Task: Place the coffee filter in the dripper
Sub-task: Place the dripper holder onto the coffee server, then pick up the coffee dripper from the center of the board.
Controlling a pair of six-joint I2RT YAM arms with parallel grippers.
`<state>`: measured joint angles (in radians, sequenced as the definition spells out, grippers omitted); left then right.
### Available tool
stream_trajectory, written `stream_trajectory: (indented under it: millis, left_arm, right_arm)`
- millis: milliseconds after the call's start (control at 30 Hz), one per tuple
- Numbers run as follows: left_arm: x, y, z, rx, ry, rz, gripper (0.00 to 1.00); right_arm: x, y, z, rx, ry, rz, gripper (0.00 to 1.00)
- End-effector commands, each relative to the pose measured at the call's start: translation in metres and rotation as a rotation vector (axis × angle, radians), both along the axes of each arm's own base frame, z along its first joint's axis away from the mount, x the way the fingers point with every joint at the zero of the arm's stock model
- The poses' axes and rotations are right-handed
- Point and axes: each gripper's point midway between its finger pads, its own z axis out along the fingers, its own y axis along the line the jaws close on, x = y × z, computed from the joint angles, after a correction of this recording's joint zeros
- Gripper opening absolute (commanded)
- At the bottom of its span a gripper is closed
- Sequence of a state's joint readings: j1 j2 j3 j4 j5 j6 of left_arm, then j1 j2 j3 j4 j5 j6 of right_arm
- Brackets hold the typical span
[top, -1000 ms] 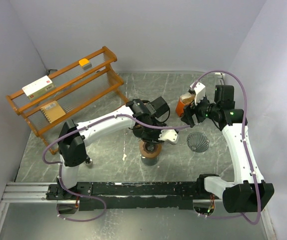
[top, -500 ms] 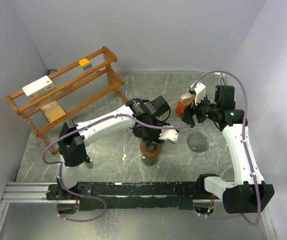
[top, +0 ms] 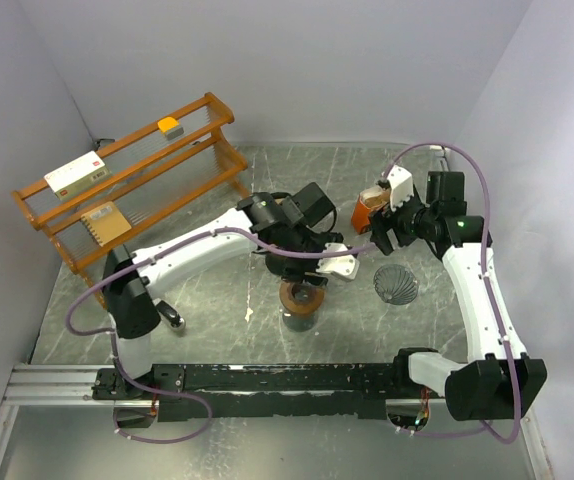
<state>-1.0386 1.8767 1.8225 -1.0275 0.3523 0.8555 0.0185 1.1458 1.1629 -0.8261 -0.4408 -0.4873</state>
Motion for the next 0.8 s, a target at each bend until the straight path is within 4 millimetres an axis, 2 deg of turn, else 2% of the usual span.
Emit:
stream_trajectory:
  millis: [0, 133, 267, 333, 567, 767]
  left_arm:
    - [-0.012, -0.004, 0.062, -0.181, -0.051, -0.032, 0.77]
    - [-0.016, 0.004, 0.085, -0.246, -0.087, -0.015, 0.80]
    - [-0.015, 0.012, 0.105, -0.288, -0.117, 0.023, 0.83]
    - [-0.013, 0.016, 0.111, -0.299, -0.131, 0.046, 0.83]
    - [-0.015, 0.021, 0.110, -0.300, -0.134, 0.053, 0.83]
    - [-0.014, 0.021, 0.107, -0.292, -0.131, 0.055, 0.82]
  right_arm:
    - [-0.014, -0.030, -0.033, -0.133, 0.112, -0.091, 0.79]
    - [-0.031, -0.055, -0.060, -0.264, 0.203, -0.142, 0.79]
    - [-0.046, -0.066, -0.084, -0.325, 0.289, -0.138, 0.79]
    - [-0.048, -0.072, -0.089, -0.350, 0.308, -0.144, 0.79]
    - [-0.061, -0.085, -0.120, -0.358, 0.408, -0.130, 0.79]
    - [-0.062, -0.089, -0.141, -0.304, 0.469, -0.108, 0.66]
